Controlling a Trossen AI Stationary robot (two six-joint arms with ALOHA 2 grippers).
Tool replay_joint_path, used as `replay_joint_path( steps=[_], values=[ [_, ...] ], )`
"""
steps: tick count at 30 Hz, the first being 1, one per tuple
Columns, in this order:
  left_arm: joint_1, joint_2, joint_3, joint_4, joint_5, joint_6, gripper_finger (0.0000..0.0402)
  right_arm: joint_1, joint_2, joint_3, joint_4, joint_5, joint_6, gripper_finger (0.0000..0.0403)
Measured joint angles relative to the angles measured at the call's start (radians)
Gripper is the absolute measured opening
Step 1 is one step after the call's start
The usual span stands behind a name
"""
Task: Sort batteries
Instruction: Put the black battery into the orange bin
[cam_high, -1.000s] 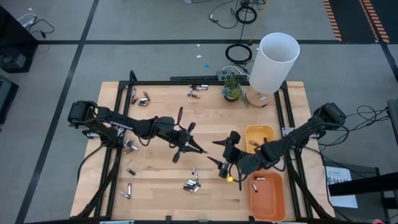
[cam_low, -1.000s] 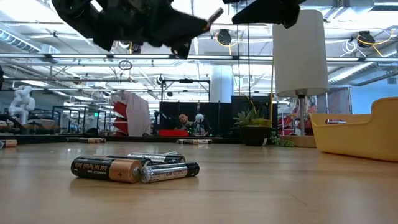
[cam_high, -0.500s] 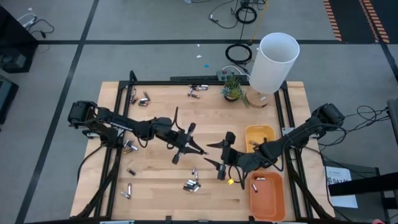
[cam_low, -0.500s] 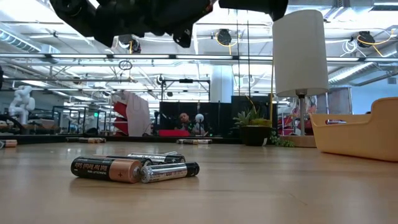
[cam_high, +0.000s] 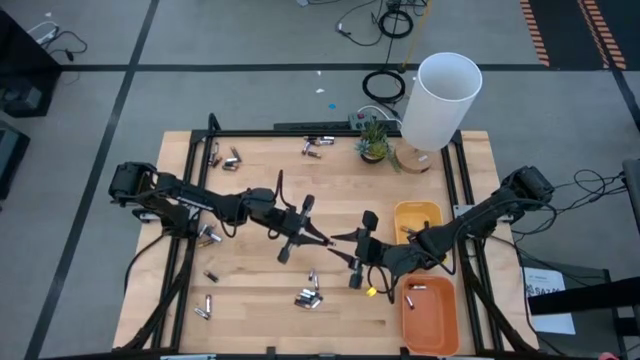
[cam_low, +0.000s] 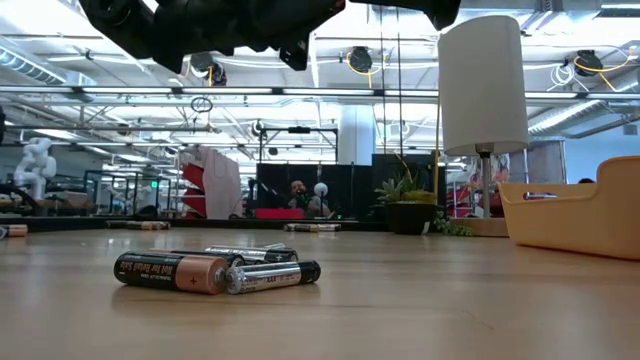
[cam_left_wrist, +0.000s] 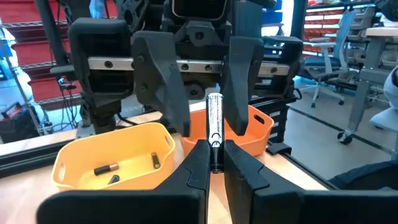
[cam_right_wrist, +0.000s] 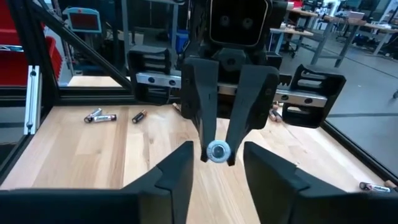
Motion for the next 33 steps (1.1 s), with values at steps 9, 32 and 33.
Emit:
replay_joint_path(
  steps=[9, 32, 33],
  values=[
    [0.000, 0.000, 0.000, -0.001, -0.040, 0.000, 0.0029, -0.008, 0.000, 0.000, -0.001, 0.000, -0.015, 0.0078],
    [0.051, -0.153, 0.002, -0.297, -0.054, 0.003, 0.0174, -0.018, -0.117, 0.000, -0.225, -0.020, 0.149, 0.0013],
    [0.054, -0.180, 0.002, -0.342, -0.070, 0.003, 0.0174, -0.015, -0.133, 0.000, -0.265, -0.020, 0.179, 0.0013]
  ],
)
